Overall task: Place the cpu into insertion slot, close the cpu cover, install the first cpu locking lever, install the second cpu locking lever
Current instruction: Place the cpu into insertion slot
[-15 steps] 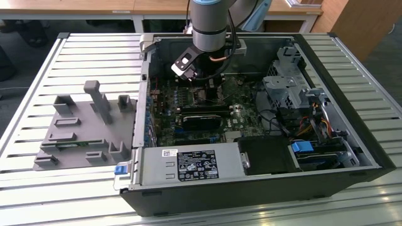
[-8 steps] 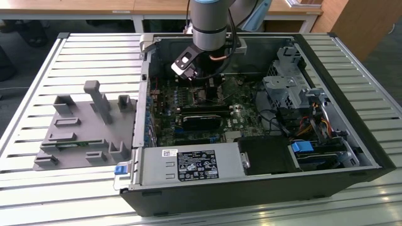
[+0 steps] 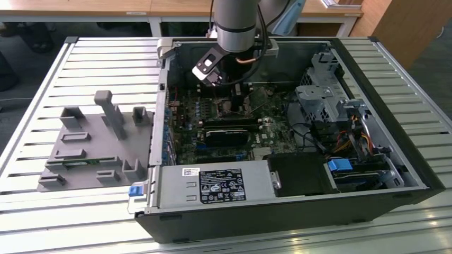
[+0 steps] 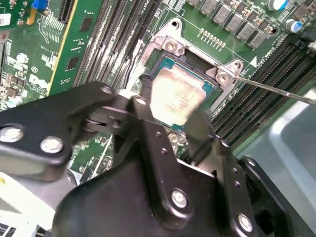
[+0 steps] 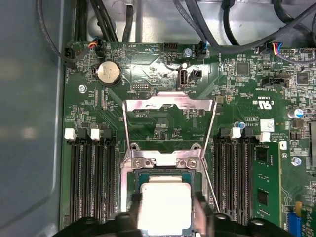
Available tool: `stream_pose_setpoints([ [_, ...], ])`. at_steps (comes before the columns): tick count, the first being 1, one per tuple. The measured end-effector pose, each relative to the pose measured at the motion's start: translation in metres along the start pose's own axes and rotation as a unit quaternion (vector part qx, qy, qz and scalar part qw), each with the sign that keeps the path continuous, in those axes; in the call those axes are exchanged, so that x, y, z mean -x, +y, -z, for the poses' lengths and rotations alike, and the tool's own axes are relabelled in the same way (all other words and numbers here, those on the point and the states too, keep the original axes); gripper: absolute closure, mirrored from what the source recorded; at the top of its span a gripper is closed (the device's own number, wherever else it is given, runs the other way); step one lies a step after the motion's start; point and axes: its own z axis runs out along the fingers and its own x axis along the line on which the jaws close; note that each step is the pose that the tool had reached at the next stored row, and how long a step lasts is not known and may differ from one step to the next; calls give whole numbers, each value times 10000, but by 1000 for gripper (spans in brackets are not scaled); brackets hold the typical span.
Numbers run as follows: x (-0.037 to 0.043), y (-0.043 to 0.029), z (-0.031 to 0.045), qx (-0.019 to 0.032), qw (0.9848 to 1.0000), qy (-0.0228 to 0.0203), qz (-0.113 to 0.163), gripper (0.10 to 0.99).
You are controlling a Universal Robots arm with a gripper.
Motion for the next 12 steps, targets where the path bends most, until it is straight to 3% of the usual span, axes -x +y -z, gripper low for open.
stream_pose_setpoints([
  [2, 0, 1, 17, -12, 10000, 0, 0, 612],
  [3, 1, 2, 25, -16, 10000, 0, 0, 612],
  [9, 2, 4, 63, -25, 10000, -1, 0, 906],
  [12, 2, 5, 76, -26, 10000, 0, 0, 965],
])
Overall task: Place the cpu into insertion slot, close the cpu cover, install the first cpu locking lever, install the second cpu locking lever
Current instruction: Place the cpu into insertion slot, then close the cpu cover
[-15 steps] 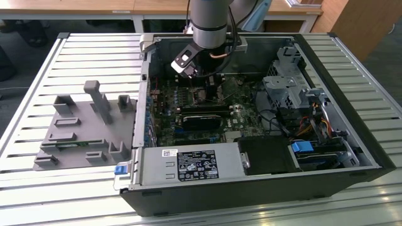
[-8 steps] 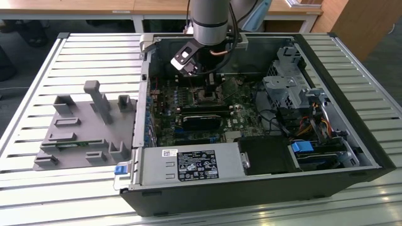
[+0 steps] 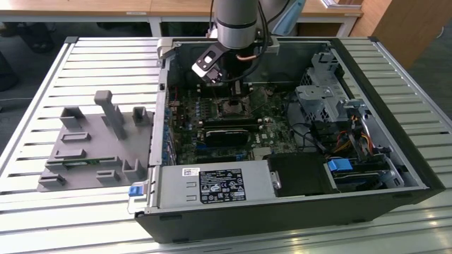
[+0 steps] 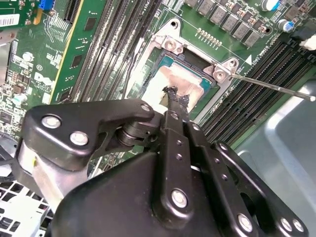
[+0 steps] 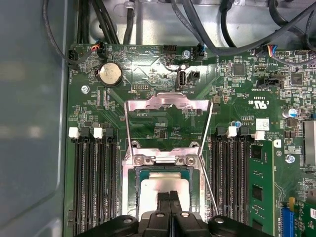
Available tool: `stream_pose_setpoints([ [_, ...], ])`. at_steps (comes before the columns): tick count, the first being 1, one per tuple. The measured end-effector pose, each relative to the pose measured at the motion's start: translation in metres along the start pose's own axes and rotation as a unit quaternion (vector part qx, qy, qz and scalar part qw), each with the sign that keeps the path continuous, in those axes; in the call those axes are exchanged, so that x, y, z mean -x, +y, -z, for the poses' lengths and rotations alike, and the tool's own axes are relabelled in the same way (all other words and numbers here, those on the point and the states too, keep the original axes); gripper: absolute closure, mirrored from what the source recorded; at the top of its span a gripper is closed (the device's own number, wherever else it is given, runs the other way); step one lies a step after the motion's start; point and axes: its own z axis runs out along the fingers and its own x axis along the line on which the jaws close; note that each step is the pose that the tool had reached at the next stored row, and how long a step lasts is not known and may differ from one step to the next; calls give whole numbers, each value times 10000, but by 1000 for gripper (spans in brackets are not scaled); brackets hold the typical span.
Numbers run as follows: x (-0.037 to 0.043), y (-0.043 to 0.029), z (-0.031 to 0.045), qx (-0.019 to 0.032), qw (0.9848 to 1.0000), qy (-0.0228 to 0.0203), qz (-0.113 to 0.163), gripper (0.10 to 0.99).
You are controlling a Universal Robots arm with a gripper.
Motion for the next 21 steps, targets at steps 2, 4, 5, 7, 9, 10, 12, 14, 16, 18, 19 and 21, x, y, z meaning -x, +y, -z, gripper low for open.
stream_pose_setpoints([
  [2, 0, 0, 7, 0, 10000, 0, 0, 980],
  [4, 1, 1, 17, -1, 10000, 0, 0, 980],
  [5, 1, 1, 20, -1, 10000, 0, 0, 980],
  [7, 0, 1, 22, -1, 10000, 1, 0, 980],
  [9, 1, 1, 26, -2, 10000, 0, 0, 980],
  [10, 1, 1, 28, -2, 10000, 0, 0, 980],
  [12, 1, 2, 33, -3, 10000, -1, 0, 980],
  [14, 2, 2, 47, -3, 10000, -1, 0, 980],
  [16, 2, 3, 61, -2, 10000, -1, 0, 980],
  [18, 3, 4, 79, -2, 10000, 0, 0, 980],
  [19, 3, 5, 88, -2, 10000, 0, 0, 980],
  [21, 4, 6, 108, -3, 10000, -1, 0, 980],
])
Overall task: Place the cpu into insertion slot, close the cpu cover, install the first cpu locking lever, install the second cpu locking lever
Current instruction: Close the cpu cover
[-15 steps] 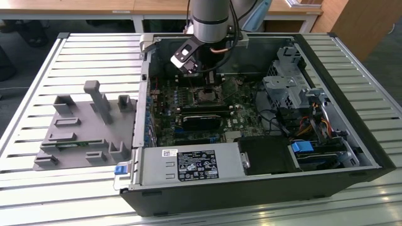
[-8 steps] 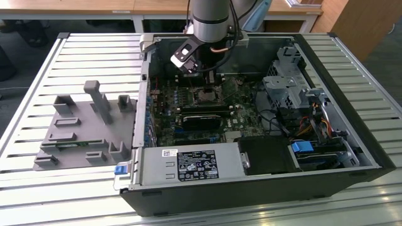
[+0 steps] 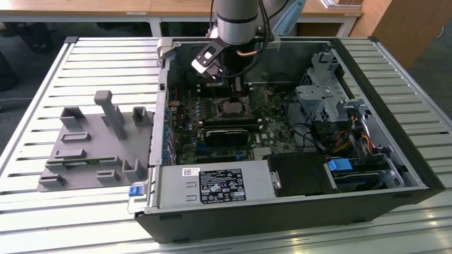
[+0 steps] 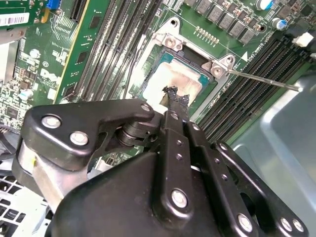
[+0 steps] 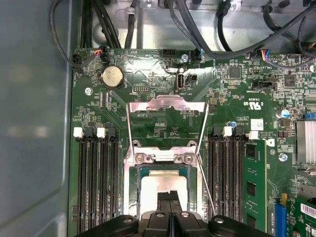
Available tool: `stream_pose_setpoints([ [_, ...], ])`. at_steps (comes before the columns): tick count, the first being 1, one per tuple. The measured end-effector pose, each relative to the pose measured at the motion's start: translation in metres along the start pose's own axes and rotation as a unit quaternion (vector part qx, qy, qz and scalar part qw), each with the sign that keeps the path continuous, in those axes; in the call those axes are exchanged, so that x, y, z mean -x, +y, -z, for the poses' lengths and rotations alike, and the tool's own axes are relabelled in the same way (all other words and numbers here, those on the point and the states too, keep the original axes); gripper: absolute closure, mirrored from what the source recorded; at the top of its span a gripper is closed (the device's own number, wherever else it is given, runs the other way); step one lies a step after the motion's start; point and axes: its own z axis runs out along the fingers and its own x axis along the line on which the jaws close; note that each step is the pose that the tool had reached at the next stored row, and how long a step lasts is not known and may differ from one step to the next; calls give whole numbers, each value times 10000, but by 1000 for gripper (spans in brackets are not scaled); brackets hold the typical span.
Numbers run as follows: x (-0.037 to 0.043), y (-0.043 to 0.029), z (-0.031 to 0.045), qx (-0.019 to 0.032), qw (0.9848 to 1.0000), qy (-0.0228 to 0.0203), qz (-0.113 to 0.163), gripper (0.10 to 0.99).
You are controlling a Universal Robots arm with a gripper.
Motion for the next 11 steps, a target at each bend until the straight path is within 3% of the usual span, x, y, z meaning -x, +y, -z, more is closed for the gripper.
stream_pose_setpoints([
  [6, 2, 4, 74, -1, 10000, 0, 0, 980],
  [11, 6, 12, 214, -1, 10000, 0, 0, 980],
])
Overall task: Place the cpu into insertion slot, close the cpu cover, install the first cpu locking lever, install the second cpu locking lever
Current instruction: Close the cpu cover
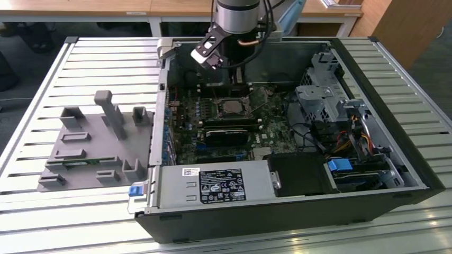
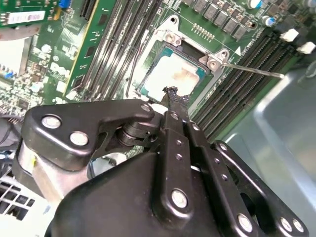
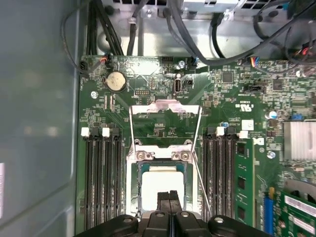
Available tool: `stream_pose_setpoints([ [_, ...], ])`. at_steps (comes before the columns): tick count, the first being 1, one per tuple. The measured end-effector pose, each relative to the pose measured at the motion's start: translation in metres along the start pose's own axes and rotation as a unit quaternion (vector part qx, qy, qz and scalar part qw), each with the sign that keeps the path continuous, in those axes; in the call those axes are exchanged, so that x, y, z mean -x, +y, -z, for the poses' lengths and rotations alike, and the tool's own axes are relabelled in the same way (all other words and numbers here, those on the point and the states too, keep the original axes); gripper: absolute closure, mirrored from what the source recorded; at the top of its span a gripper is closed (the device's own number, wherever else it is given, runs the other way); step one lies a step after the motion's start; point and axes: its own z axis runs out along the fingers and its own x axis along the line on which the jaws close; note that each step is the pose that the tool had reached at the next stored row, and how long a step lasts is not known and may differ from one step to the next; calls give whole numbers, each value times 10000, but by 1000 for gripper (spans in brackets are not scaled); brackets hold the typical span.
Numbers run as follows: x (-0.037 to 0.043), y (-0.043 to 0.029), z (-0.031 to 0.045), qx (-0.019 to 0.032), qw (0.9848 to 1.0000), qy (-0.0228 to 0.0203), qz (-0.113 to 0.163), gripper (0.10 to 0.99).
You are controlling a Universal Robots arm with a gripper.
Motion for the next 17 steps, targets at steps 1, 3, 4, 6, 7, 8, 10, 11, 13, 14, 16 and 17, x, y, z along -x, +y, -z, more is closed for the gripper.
stream_pose_setpoints([
  [1, 1, 2, 34, 0, 10000, 0, 0, 980],
  [3, 3, 5, 92, 0, 10000, 0, 0, 980],
  [4, 4, 6, 110, 0, 10000, 0, 0, 980],
  [6, 7, 6, 114, 1, 10000, 1, 1, 980],
  [7, 12, 4, 114, 1, 10000, 1, 0, 980],
  [8, 20, 4, 114, 0, 10000, 0, 1, 980],
  [10, 41, 4, 113, 0, 10000, 0, 0, 980],
  [11, 47, 5, 112, 0, 10000, 1, 0, 980],
  [13, 47, 33, 111, 0, 10000, 0, 0, 980],
  [14, 47, 60, 110, 0, 10000, 0, 0, 980],
  [16, 47, 116, 107, 0, 10000, 0, 0, 980],
  [17, 46, 140, 105, 0, 10000, 0, 0, 980],
])
